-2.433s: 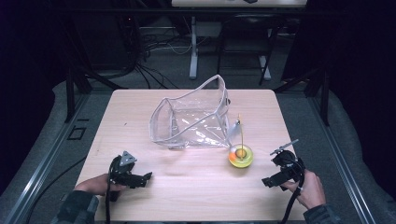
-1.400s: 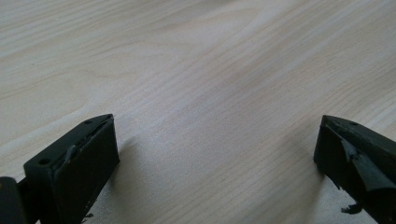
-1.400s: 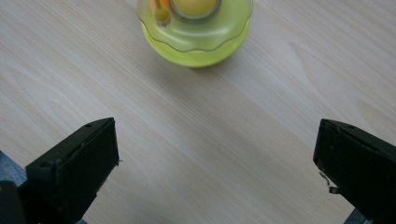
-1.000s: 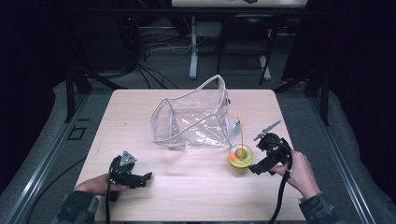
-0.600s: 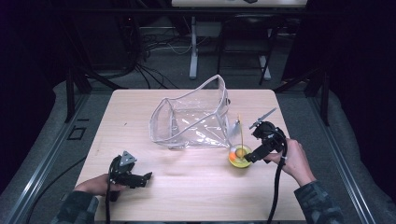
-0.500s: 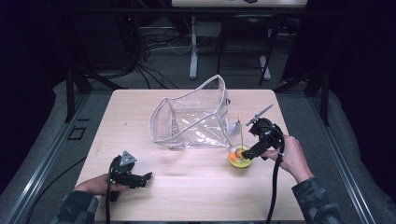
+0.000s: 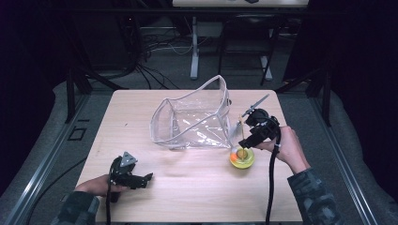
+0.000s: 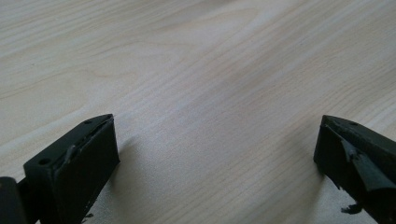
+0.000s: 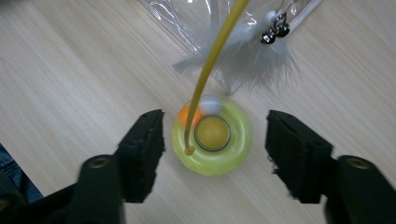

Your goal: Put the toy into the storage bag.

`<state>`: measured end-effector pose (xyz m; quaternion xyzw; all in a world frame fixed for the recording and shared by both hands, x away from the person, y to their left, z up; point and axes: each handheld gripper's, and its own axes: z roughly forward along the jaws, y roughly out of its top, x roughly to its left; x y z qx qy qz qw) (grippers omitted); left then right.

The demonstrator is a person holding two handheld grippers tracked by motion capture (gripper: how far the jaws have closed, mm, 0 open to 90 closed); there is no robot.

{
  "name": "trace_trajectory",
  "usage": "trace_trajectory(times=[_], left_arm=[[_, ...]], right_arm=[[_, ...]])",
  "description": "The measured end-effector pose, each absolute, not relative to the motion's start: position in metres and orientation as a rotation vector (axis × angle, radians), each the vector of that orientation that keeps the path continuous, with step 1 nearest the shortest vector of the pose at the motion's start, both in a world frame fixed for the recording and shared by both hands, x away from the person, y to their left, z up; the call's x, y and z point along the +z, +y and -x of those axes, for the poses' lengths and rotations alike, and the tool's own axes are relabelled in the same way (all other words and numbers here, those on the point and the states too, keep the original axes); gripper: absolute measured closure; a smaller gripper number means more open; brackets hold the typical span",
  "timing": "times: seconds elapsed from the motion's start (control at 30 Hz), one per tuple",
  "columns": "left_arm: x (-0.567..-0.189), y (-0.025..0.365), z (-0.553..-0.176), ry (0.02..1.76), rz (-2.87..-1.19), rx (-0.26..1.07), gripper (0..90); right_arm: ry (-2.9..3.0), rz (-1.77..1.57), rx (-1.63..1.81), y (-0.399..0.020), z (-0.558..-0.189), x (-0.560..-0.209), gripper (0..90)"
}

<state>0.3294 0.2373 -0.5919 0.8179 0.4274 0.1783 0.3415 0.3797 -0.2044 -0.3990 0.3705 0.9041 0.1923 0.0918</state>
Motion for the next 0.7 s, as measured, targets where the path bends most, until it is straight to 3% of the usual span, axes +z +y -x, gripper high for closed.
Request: trace_trajectory(times=[0.13,0.27,0.6,0.7], left_arm=[[-0.592,0.237,-0.330,1.109,-2.130,0.465,0.0],[-0.592,0.237,-0.330,1.109,-2.129,0.464,0.0],[-0.592,0.237,-0.330,1.109,-2.130,0.464,0.0],[-0.592,0.238,-0.330,1.108,-2.131,0.465,0.0]], right_arm=[[2.701,-1.071,0.510,-0.194,-0.379,-0.398,51.7],[2.701,-1.055,0.499,-0.190,-0.379,-0.398,56.1],[2.711,-1.068,0.457,-0.185,-0.379,-0.401,79.3],[2.710,-1.063,0.445,-0.186,-0.379,-0.400,78.9]])
